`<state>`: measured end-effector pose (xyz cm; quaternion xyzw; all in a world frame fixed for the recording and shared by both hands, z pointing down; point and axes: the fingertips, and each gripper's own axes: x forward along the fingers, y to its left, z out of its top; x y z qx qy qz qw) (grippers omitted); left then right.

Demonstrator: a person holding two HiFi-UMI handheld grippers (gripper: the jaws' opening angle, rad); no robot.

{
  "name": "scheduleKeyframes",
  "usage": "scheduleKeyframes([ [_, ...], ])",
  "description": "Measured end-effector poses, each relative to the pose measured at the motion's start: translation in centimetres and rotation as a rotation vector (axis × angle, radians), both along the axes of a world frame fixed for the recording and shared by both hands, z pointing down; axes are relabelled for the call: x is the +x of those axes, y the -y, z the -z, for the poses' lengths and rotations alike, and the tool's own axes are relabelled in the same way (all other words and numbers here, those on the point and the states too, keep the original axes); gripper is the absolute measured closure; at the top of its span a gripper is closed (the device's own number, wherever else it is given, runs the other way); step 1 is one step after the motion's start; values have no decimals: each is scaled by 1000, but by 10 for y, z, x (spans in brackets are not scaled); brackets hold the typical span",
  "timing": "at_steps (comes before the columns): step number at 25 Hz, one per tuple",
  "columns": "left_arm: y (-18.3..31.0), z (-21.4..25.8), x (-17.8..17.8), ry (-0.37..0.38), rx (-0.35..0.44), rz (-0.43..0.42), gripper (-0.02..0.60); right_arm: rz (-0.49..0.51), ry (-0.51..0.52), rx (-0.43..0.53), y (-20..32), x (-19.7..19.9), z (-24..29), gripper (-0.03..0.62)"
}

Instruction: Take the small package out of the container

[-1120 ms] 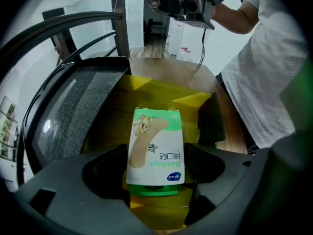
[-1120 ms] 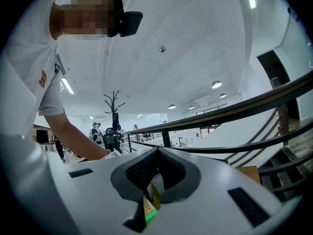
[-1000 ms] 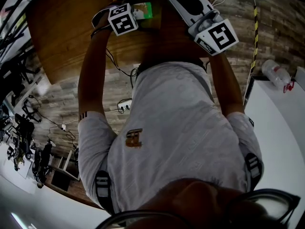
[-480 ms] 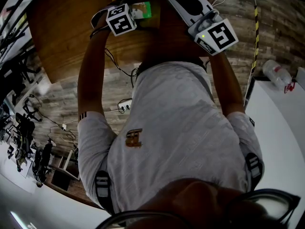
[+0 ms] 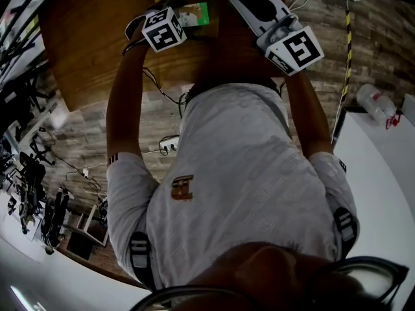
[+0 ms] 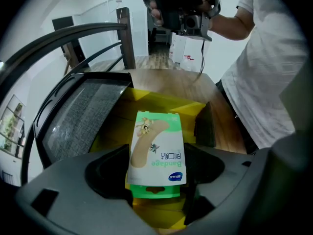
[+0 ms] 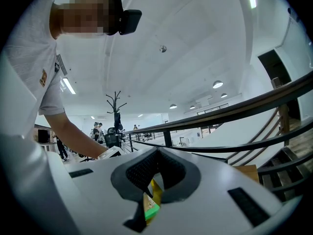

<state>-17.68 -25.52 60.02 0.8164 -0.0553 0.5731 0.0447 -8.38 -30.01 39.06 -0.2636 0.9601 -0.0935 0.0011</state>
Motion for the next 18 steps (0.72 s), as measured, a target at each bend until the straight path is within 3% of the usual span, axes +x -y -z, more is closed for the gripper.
scheduleKeyframes([
  [18, -3, 81, 11, -282, 188, 180, 210, 20, -5, 29, -18, -7, 17, 563],
])
